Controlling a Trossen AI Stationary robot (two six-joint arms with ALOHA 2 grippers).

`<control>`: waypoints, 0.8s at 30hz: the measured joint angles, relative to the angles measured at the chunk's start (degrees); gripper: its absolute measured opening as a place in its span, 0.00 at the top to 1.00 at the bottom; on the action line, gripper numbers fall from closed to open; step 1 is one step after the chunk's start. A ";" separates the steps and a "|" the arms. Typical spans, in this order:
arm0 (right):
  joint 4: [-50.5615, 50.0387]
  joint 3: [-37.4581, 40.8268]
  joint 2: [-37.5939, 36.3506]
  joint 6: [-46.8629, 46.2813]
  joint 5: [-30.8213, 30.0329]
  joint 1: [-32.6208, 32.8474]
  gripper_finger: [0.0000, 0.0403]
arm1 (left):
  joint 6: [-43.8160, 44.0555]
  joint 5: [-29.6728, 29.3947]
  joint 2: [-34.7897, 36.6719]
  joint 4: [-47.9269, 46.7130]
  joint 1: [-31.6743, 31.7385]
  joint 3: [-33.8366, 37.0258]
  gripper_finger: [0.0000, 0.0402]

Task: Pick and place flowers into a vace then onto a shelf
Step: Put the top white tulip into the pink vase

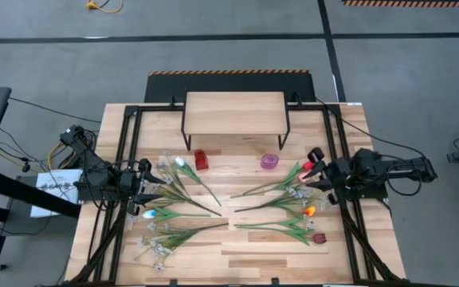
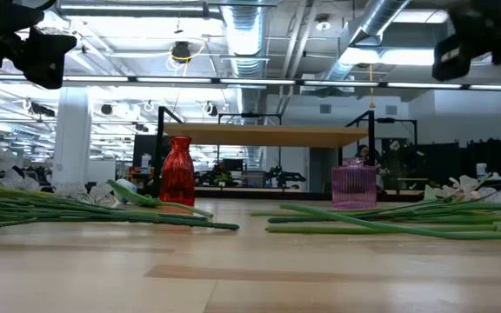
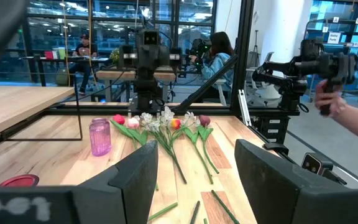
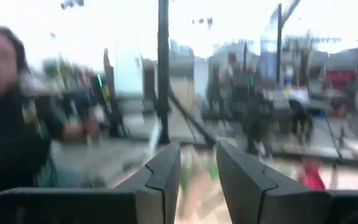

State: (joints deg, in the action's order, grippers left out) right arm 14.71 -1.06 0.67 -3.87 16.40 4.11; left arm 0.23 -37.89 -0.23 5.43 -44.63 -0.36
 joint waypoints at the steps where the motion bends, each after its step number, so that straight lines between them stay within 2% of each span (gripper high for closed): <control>1: 2.59 0.00 0.00 -3.56 -0.02 -0.02 0.76 | 0.00 -0.01 0.00 0.00 0.01 0.00 0.49; 5: 10.23 0.00 0.00 -12.62 -0.08 -0.02 0.76 | -1.58 -0.02 -0.01 0.00 0.01 0.00 0.49; 8: 15.91 0.00 0.00 -7.24 -2.82 -0.10 0.76 | -2.72 -0.02 0.00 0.01 0.01 -0.02 0.49; 12: 17.45 -0.04 0.00 7.85 -10.74 -0.10 0.76 | -2.81 -0.02 0.00 0.00 0.01 0.00 0.49; 16: 17.43 -0.04 0.02 6.89 -19.59 -0.10 0.76 | -2.82 -0.02 0.00 0.02 0.00 -0.02 0.49; 24: 15.65 -1.17 4.50 10.71 -19.37 -0.10 0.76 | -2.82 -0.02 0.00 0.39 0.00 0.00 0.49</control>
State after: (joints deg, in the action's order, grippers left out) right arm 30.36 -2.23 5.17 6.84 -2.96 4.01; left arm -2.59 -37.91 -0.23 5.83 -44.63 -0.36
